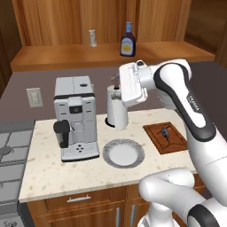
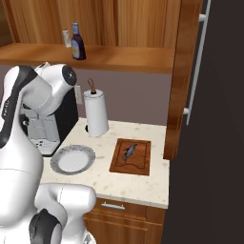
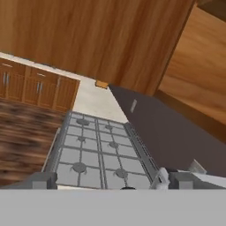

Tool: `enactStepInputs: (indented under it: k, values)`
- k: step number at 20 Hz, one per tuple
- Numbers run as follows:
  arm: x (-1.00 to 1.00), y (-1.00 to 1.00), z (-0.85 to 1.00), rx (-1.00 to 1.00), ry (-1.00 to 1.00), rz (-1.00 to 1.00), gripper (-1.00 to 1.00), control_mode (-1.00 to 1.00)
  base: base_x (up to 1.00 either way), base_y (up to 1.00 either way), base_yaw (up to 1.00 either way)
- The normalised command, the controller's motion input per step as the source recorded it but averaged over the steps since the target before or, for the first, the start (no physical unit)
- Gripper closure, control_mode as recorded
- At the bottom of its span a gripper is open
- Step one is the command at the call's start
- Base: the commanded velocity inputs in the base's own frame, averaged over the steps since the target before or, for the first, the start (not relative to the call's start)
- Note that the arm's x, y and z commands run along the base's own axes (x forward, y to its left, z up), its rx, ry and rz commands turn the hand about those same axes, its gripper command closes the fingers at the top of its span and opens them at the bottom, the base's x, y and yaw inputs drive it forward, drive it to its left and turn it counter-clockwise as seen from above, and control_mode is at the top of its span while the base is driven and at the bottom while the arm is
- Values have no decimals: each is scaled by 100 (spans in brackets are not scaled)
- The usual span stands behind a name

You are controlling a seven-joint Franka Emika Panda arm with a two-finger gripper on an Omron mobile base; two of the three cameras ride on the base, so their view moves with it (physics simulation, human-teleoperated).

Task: Pick the fish from the plate and place it on the cutting board. Then pick the condiment bottle from the cabinet and place it next to the cutting board.

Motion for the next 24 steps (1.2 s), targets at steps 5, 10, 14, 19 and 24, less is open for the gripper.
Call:
enactStepInputs:
  k: [5,10,14,19,24]
  values:
    - [-6,0,28,0,-1,0,-100,-100,0,0,0]
    - [0,0,29,2,0,0,-100,-100,0,0,0]
    - [0,0,25,4,0,0,-100,-100,0,0,0]
    - [0,-2,24,8,0,0,-100,-100,0,0,0]
    - [0,-7,23,11,0,-1,-100,-100,0,0,0]
